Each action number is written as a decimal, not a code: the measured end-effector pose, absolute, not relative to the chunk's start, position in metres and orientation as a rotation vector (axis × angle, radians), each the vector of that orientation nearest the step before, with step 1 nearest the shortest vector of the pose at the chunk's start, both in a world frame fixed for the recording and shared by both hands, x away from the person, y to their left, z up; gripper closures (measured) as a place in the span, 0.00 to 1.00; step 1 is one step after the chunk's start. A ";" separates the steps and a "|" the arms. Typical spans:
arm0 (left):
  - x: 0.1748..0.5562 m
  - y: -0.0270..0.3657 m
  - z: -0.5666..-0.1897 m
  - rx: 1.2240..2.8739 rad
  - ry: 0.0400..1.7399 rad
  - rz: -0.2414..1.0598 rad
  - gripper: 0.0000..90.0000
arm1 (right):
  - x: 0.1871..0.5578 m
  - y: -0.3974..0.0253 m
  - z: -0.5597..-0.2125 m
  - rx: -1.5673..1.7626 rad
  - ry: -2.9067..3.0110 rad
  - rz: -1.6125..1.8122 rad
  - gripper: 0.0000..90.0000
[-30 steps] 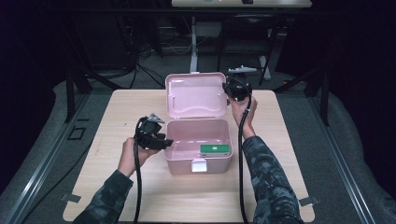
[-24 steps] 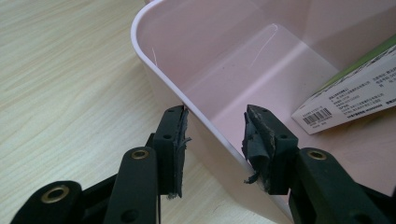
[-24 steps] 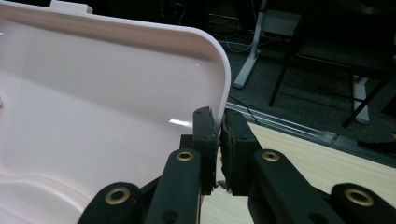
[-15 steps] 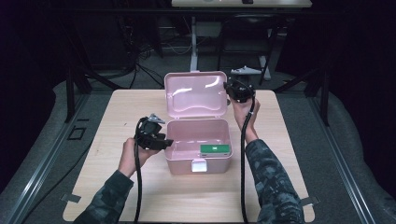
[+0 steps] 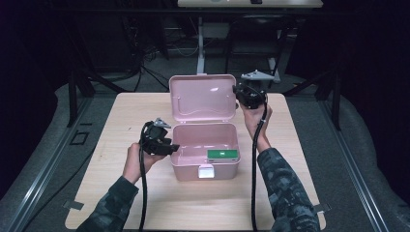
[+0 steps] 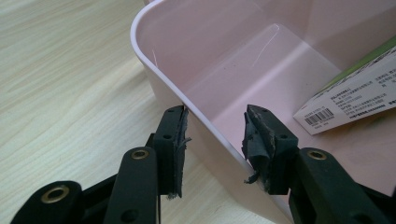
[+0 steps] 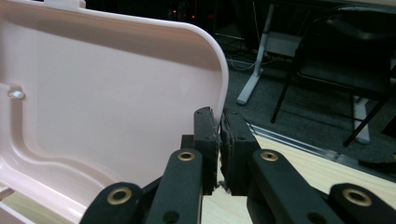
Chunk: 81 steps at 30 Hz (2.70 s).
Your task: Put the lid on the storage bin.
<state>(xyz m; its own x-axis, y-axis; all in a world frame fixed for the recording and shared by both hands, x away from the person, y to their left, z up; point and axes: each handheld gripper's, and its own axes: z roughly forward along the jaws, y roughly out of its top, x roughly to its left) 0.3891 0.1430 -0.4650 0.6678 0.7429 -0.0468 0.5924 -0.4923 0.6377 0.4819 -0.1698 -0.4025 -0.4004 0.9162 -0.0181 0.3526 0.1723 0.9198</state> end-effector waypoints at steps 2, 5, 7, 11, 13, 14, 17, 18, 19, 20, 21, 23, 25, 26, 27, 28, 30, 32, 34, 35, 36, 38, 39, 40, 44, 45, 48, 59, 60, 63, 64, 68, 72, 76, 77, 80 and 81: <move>0.389 0.143 -0.465 2.253 1.026 0.311 0.65 | 0.479 -0.170 -0.401 1.188 1.854 1.208 0.95; 0.389 0.143 -0.465 2.252 1.024 0.310 0.65 | 0.475 -0.171 -0.399 1.178 1.857 1.216 0.95; 0.389 0.143 -0.465 2.250 1.024 0.310 0.65 | 0.473 -0.171 -0.399 1.173 1.859 1.215 0.95; 0.389 0.143 -0.465 2.246 1.025 0.308 0.65 | 0.468 -0.172 -0.398 1.157 1.850 1.224 0.95; 0.389 0.143 -0.465 2.249 1.022 0.311 0.65 | 0.465 -0.173 -0.398 1.153 1.852 1.230 0.95; 0.389 0.143 -0.465 2.248 1.023 0.311 0.65 | 0.464 -0.173 -0.397 1.149 1.852 1.228 0.96; 0.389 0.143 -0.465 2.248 1.024 0.312 0.65 | 0.460 -0.173 -0.396 1.137 1.855 1.228 0.95; 0.389 0.143 -0.465 2.249 1.024 0.313 0.65 | 0.459 -0.173 -0.396 1.137 1.856 1.231 0.96; 0.389 0.143 -0.465 2.250 1.023 0.314 0.65 | 0.457 -0.174 -0.395 1.131 1.857 1.235 0.96; 0.389 0.143 -0.465 2.250 1.024 0.314 0.65 | 0.456 -0.174 -0.395 1.128 1.858 1.235 0.96; 0.389 0.143 -0.465 2.252 1.023 0.315 0.65 | 0.455 -0.174 -0.395 1.127 1.858 1.235 0.96; 0.389 0.143 -0.465 2.250 1.024 0.314 0.65 | 0.452 -0.174 -0.394 1.121 1.859 1.239 0.96; 0.389 0.143 -0.465 2.247 1.025 0.312 0.65 | 0.450 -0.175 -0.394 1.116 1.859 1.241 0.96; 0.389 0.143 -0.466 2.246 1.025 0.312 0.65 | 0.449 -0.175 -0.394 1.119 1.861 1.242 0.96; 0.389 0.143 -0.466 2.246 1.024 0.313 0.65 | 0.448 -0.176 -0.393 1.120 1.865 1.246 0.96; 0.389 0.143 -0.466 2.245 1.024 0.313 0.65 | 0.447 -0.177 -0.393 1.119 1.866 1.248 0.96; 0.389 0.143 -0.466 2.244 1.025 0.312 0.65 | 0.445 -0.177 -0.393 1.115 1.865 1.246 0.96; 0.389 0.143 -0.466 2.243 1.024 0.312 0.65 | 0.443 -0.177 -0.393 1.112 1.865 1.249 0.96; 0.389 0.143 -0.466 2.245 1.022 0.313 0.65 | 0.442 -0.178 -0.393 1.113 1.871 1.254 0.96; 0.389 0.143 -0.466 2.246 1.022 0.313 0.65 | 0.441 -0.178 -0.392 1.112 1.872 1.253 0.96; 0.389 0.143 -0.466 2.245 1.023 0.313 0.65 | 0.440 -0.178 -0.392 1.109 1.874 1.254 0.96; 0.389 0.143 -0.466 2.244 1.024 0.313 0.65 | 0.438 -0.178 -0.391 1.106 1.879 1.252 0.96; 0.389 0.143 -0.466 2.244 1.023 0.313 0.65 | 0.436 -0.179 -0.391 1.103 1.886 1.249 0.96; 0.389 0.143 -0.466 2.244 1.024 0.313 0.65 | 0.436 -0.179 -0.390 1.101 1.887 1.248 0.95; 0.389 0.143 -0.466 2.245 1.023 0.314 0.65 | 0.432 -0.180 -0.390 1.099 1.896 1.248 0.95; 0.389 0.143 -0.466 2.244 1.023 0.313 0.65 | 0.432 -0.180 -0.390 1.098 1.898 1.248 0.95; 0.389 0.143 -0.466 2.243 1.024 0.313 0.65 | 0.429 -0.181 -0.390 1.097 1.901 1.255 0.95; 0.389 0.143 -0.466 2.238 1.028 0.317 0.65 | 0.418 -0.183 -0.389 1.088 1.921 1.259 0.95; 0.389 0.144 -0.467 2.233 1.027 0.314 0.65 | 0.417 -0.183 -0.389 1.088 1.922 1.257 0.95; 0.389 0.144 -0.467 2.231 1.026 0.310 0.65 | 0.416 -0.184 -0.389 1.089 1.927 1.260 0.95; 0.389 0.144 -0.467 2.231 1.026 0.310 0.65 | 0.416 -0.184 -0.389 1.089 1.929 1.260 0.95; 0.389 0.144 -0.467 2.228 1.026 0.311 0.65 | 0.414 -0.184 -0.389 1.088 1.932 1.261 0.95; 0.389 0.144 -0.467 2.228 1.025 0.312 0.65 | 0.412 -0.185 -0.389 1.087 1.937 1.259 0.95; 0.389 0.144 -0.468 2.221 1.026 0.316 0.64 | 0.410 -0.185 -0.390 1.083 1.938 1.266 0.95; 0.389 0.145 -0.468 2.219 1.024 0.314 0.64 | 0.409 -0.186 -0.390 1.085 1.940 1.264 0.95; 0.388 0.145 -0.468 2.219 1.024 0.312 0.64 | 0.407 -0.186 -0.390 1.086 1.946 1.265 0.95; 0.388 0.145 -0.468 2.218 1.025 0.313 0.64 | 0.406 -0.186 -0.390 1.087 1.946 1.267 0.95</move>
